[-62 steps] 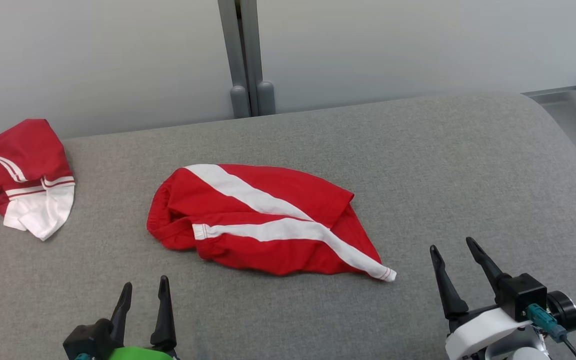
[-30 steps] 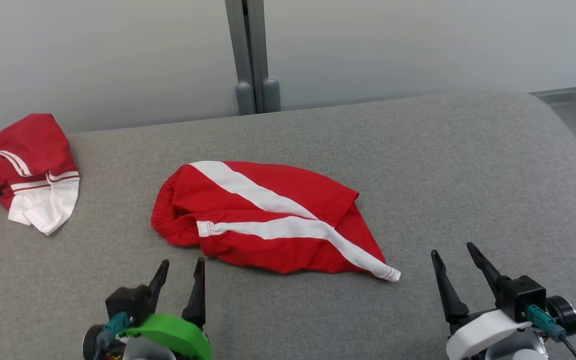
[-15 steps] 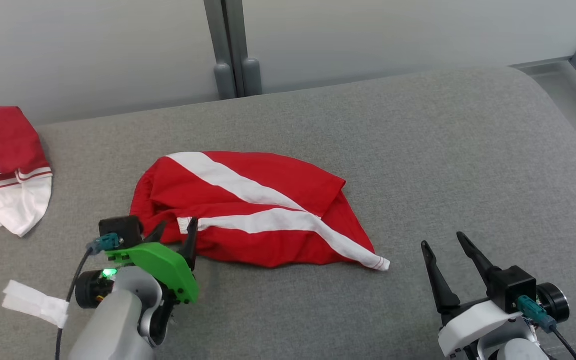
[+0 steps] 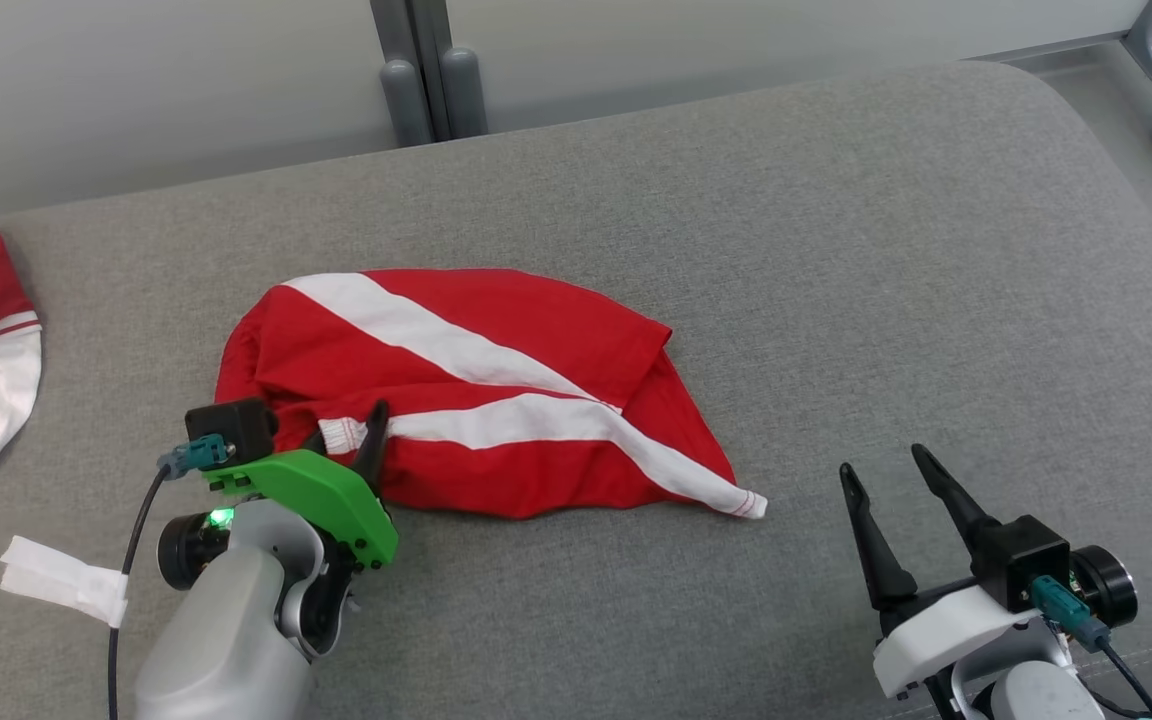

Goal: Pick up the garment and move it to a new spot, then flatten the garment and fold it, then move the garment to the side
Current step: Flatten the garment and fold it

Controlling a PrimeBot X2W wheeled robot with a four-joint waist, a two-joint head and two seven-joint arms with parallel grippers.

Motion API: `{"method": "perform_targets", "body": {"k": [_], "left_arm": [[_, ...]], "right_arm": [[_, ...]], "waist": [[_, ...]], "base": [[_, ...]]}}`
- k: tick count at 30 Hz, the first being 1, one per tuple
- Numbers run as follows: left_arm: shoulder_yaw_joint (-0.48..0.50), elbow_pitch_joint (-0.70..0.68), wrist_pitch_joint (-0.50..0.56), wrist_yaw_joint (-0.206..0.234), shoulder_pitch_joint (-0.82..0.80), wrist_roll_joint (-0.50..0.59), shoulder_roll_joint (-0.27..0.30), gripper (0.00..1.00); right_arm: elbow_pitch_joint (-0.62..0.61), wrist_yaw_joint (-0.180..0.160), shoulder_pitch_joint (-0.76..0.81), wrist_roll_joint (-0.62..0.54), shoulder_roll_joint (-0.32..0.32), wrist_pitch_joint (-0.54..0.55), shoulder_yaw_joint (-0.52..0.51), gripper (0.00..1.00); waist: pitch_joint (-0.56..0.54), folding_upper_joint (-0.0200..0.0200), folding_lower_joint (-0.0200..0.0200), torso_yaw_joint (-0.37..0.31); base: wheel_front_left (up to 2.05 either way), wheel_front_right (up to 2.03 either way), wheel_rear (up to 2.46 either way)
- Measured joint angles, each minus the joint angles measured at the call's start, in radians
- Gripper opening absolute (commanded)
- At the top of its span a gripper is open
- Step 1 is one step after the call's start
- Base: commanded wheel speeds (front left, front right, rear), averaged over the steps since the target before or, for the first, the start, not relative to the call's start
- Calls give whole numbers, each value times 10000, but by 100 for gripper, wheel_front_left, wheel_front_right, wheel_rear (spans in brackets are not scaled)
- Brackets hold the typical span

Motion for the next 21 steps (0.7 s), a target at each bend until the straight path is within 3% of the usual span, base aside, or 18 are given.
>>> {"method": "perform_targets", "body": {"k": [12, 21], "left_arm": [[-537, -598, -1076, -6, 427, -458, 326, 0], [-696, -755, -1396, -6, 821, -623, 320, 0]], "right_arm": [[19, 0, 503, 439, 6, 0, 1089, 100], [986, 0, 145, 654, 4, 0, 1321, 100]], "waist": [[-7, 0, 0, 248], [-111, 0, 0, 489]], "base": [[0, 0, 0], [0, 0, 0]]}}
